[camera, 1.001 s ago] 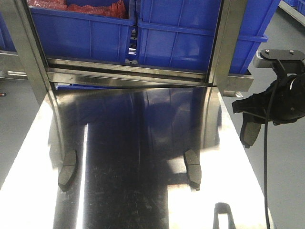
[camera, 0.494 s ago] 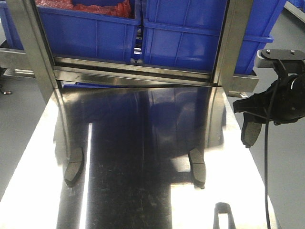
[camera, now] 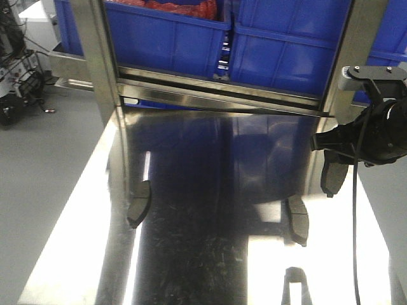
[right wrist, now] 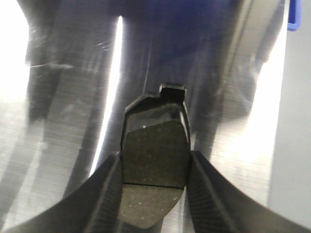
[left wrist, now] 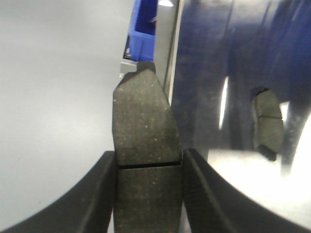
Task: Move and align brake pads A on conveyor
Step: 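Turn the base away from the table while holding both pads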
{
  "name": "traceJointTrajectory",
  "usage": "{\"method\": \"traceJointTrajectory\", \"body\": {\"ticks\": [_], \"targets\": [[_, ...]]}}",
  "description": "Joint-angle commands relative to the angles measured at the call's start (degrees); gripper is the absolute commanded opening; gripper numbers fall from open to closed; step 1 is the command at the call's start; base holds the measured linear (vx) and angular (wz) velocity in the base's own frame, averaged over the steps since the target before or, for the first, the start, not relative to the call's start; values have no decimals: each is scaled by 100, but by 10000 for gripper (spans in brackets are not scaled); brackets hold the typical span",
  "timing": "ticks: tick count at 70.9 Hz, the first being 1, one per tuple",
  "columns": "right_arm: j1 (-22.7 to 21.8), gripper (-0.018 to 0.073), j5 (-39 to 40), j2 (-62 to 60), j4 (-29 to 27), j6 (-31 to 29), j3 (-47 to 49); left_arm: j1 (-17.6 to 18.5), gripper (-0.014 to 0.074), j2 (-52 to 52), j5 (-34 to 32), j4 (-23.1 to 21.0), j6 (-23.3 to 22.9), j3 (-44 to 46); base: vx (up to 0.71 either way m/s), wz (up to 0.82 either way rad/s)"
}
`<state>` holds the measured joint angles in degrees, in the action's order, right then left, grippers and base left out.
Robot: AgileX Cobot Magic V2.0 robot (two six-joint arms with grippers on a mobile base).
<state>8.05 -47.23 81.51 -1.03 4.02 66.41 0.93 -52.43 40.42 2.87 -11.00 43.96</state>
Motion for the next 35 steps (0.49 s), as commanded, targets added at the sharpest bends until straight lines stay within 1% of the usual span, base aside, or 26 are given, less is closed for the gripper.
{"method": "traceJointTrajectory", "body": {"ticks": [1, 35], "targets": [[-7, 88, 326, -217, -18, -28, 159, 37, 118, 78, -432, 26, -5, 173, -6, 24], [-7, 88, 327, -217, -18, -28, 159, 37, 118, 78, -432, 26, -5, 173, -7, 29]]}}
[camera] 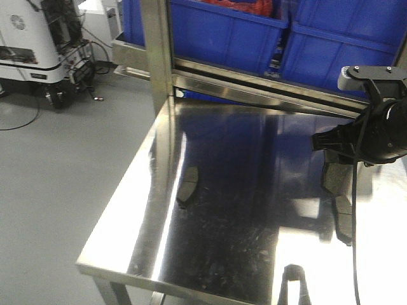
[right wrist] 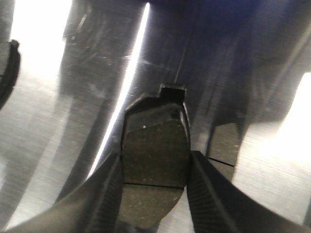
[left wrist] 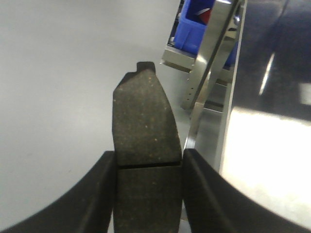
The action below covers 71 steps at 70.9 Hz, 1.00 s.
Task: Move and align brake pads A on conveyor
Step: 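Turn the base away from the table while holding both pads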
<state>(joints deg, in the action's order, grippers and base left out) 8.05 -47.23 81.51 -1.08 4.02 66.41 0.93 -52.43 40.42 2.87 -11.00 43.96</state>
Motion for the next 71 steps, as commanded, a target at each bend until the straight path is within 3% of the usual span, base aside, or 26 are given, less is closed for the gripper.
{"method": "traceJointTrajectory", "body": {"ticks": [1, 71], "targets": [[-7, 88, 327, -217, -13, -28, 159, 37, 118, 78, -432, 26, -5, 173, -8, 29], [-7, 88, 327, -217, -13, -28, 159, 37, 118, 78, -432, 26, -5, 173, -6, 30]]}}
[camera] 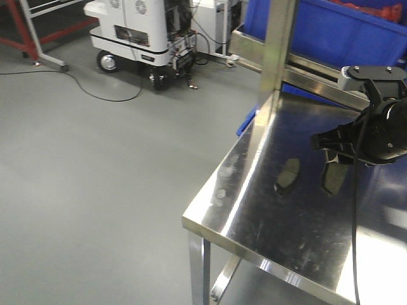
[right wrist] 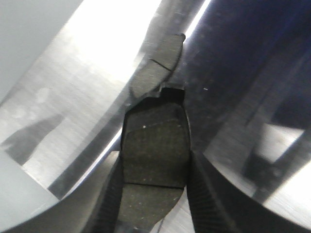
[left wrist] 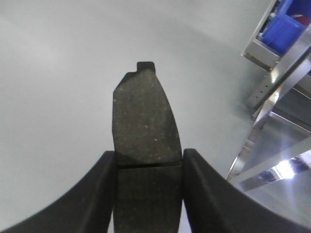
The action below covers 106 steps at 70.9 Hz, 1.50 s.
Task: Move and align brake pads A on conveyor
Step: 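Turn the base away from the table while holding both pads, then drive forward along the yellow floor line carrying both pads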
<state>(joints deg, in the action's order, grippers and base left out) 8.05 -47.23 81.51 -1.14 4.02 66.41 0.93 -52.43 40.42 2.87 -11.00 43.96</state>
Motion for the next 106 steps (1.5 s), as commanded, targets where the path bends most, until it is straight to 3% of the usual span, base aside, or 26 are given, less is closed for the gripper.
{"method": "traceJointTrajectory", "body": {"ticks": [1, 106], "targets": [[-7, 88, 327, -217, -7, -28, 159, 37, 118, 78, -432, 26, -5, 173, -4, 33], [-7, 88, 326, -217, -7, -28, 159, 37, 118, 78, -432, 26, -5, 173, 4, 36]]}}
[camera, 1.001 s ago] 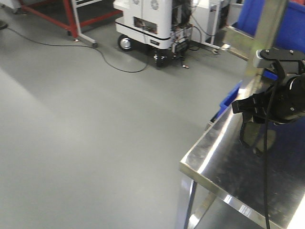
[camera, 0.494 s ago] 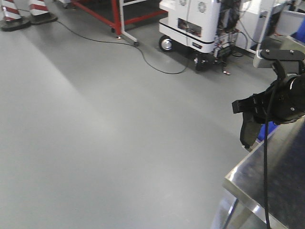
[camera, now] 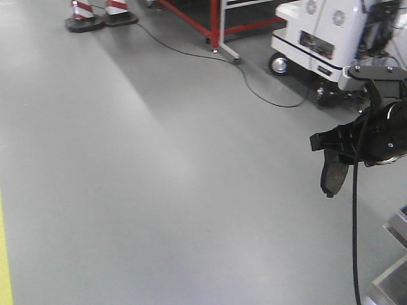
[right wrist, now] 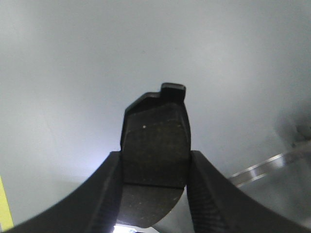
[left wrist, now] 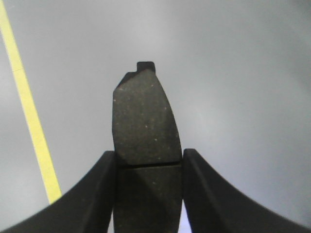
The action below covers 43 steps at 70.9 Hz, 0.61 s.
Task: Move and align brake pads A on conveyor
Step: 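Drive forward along the yellow floor line carrying both pads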
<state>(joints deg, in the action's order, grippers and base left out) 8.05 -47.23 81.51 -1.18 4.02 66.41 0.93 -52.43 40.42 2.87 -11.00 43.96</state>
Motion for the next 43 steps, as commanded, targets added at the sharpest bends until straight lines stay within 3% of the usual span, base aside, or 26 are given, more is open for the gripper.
{"method": "traceJointTrajectory", "body": {"ticks": [1, 43], "targets": [[-7, 88, 326, -217, -3, -28, 159, 37, 118, 78, -432, 26, -5, 173, 12, 42], [-7, 88, 302, -217, -3, -28, 159, 37, 118, 78, -432, 26, -5, 173, 14, 36]]}}
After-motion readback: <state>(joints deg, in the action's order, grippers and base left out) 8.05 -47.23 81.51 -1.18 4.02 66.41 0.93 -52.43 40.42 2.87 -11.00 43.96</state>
